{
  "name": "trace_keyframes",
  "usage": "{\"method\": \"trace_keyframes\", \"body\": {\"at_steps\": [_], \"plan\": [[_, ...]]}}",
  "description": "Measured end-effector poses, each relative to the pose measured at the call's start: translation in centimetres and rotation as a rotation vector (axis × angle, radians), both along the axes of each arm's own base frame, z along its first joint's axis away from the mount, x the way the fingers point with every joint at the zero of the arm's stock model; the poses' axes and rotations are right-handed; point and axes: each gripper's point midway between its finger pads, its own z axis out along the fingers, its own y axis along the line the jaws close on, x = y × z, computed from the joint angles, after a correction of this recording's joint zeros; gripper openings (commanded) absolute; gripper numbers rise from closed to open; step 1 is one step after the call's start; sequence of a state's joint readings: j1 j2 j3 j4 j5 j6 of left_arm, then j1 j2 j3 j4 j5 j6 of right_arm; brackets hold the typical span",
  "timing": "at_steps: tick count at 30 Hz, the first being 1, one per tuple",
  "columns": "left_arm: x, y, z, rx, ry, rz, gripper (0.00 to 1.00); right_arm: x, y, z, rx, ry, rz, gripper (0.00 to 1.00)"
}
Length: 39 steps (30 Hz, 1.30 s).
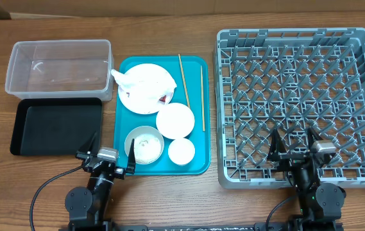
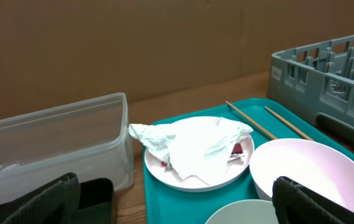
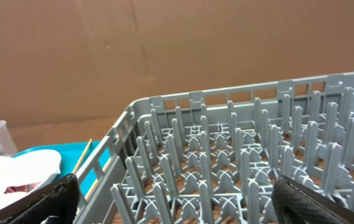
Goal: Sort waste into correct bins and load items into the dishwasher
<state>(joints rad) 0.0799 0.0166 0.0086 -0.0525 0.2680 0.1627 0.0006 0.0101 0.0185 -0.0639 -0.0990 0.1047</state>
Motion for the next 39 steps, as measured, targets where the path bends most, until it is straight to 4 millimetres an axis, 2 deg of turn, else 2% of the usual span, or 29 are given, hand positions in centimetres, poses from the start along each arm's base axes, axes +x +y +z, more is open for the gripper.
{"method": "trace_keyframes", "body": {"at_steps": [4,11,17,22,24,32,36,39], "plan": [[0.0,-0.2,0.3,-0.007,-0.010,-0.009,1.00,0.0,0.2,0.8,0.000,-0.031,0.009,1.00],[-0.1,-0.5,1.9,-0.053,-0.065,-0.028,1.00,-0.1,0.5,1.1,-0.002,-0.037,0.028,1.00],[-0.1,-0.6,2.1,-0.056,-0.076,-0.034,1.00,-0.8,0.5,4.4,-0.003,-0.095,0.032,1.00],[-0.1,-0.6,2.2,-0.060,-0.076,-0.034,1.00,-1.5,0.9,6.1,-0.039,-0.109,0.053,1.00],[-0.1,-0.6,2.4,-0.060,-0.081,-0.035,1.00,-2.0,1.0,7.7,-0.053,-0.142,0.056,1.00],[0.6,-0.6,6.0,-0.075,-0.041,-0.037,1.00,-1.2,1.6,10.8,-0.097,-0.101,0.090,1.00],[1.7,-0.9,7.6,-0.080,0.002,-0.060,1.00,-0.5,1.9,12.8,-0.106,-0.066,0.109,1.00],[3.7,-1.5,9.2,-0.093,0.072,-0.100,1.00,0.3,2.1,14.4,-0.104,-0.025,0.122,1.00]]}}
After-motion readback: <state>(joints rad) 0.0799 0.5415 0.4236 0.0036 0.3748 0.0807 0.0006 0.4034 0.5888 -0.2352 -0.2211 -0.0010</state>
